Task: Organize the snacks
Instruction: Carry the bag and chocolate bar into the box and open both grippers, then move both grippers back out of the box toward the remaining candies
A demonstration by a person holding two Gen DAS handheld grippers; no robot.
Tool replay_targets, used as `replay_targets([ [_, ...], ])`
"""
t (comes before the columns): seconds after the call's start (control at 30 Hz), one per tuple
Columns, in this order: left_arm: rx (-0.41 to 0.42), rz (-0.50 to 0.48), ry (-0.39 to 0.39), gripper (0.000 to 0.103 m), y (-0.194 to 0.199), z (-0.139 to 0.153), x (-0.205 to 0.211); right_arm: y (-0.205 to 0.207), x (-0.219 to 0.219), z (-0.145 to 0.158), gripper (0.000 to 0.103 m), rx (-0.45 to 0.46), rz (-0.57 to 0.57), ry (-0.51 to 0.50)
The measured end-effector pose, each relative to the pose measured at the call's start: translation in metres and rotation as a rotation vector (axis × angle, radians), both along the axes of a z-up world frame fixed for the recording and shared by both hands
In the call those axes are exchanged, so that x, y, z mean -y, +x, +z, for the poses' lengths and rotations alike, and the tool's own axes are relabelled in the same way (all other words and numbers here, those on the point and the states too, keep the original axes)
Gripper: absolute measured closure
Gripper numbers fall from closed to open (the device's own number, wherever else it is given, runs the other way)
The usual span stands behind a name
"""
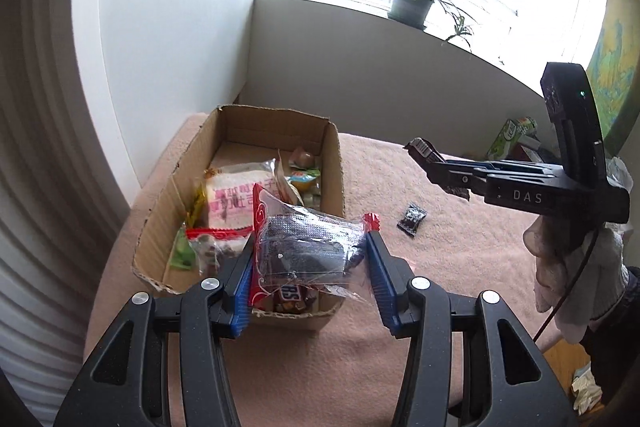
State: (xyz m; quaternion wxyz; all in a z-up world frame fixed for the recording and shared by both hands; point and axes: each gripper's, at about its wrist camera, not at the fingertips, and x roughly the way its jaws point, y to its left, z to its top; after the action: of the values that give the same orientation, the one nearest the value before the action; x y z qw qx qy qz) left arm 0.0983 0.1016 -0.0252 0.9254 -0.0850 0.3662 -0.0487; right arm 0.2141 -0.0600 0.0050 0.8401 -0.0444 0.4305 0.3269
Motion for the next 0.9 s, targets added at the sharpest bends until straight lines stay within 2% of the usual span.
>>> replay_targets([
  [0.17,-0.017,0.050,0.006,0.054,0.050,0.006,-0.036,0.003,-0.034,-0.002,0.072,-0.007,0.030,0.008],
  [0.3,-0.034,0.069,-0.019,0.054,0.081,0.009,-0.053,0.006,-0.058,-0.011,0.072,-0.033,0.050,0.016],
  [0.57,-0.118,0.079,-0.054,0.054,0.138,-0.006,-0.060,0.002,-0.092,-0.032,0.071,-0.076,0.101,0.016],
  [0.7,-0.160,0.081,-0.072,0.053,0.158,-0.014,-0.054,-0.002,-0.101,-0.037,0.070,-0.068,0.115,0.009],
  [0.73,-0.163,0.089,-0.064,0.052,0.162,-0.014,-0.052,-0.004,-0.102,-0.037,0.066,-0.063,0.119,0.008],
  [0.83,-0.177,0.092,-0.083,0.047,0.167,-0.015,-0.052,-0.006,-0.101,-0.032,0.044,-0.034,0.122,0.018],
  [0.9,-0.171,0.102,-0.078,0.043,0.167,-0.013,-0.053,-0.009,-0.097,-0.028,0.040,-0.021,0.123,0.020],
])
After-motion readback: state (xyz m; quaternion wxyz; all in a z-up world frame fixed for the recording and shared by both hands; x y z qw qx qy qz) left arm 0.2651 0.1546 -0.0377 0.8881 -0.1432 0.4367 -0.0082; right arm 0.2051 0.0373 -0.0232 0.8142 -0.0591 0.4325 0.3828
